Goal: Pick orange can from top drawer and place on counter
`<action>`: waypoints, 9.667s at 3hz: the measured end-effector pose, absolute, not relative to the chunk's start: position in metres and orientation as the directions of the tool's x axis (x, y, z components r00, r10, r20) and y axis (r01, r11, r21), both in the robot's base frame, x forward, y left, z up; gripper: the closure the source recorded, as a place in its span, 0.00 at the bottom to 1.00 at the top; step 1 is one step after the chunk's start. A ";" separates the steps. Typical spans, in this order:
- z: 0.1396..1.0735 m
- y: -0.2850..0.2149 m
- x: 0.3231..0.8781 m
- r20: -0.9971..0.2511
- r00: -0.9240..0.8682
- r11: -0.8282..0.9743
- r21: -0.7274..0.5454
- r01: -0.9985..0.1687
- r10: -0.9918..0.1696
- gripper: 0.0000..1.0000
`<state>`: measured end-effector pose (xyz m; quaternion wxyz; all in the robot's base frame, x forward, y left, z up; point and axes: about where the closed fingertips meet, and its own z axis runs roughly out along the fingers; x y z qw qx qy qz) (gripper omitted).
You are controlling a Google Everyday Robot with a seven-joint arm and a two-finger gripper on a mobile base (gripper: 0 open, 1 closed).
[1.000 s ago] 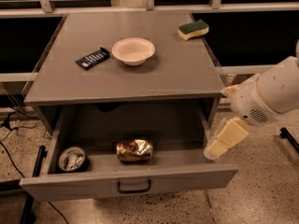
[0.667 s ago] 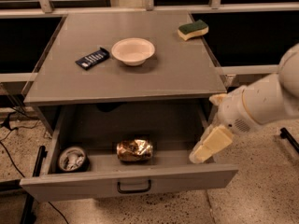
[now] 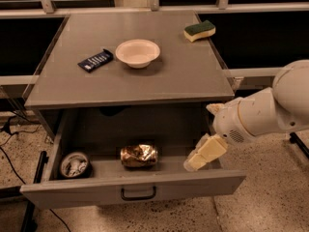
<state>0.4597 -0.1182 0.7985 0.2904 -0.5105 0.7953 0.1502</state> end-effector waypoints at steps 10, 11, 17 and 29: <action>0.693 0.029 0.485 -0.710 -0.009 0.197 -0.183 -0.963 -0.704 1.00; 0.688 0.033 0.491 -0.690 0.005 0.183 -0.199 -0.963 -0.723 0.81; 0.662 0.045 0.505 -0.660 -0.003 0.172 -0.191 -0.966 -0.751 0.15; 0.870 -0.003 0.562 -0.674 0.093 0.145 -0.288 -0.947 -0.732 1.00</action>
Offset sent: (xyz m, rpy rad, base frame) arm -0.0015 0.0303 -0.0571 0.0742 0.0479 0.0620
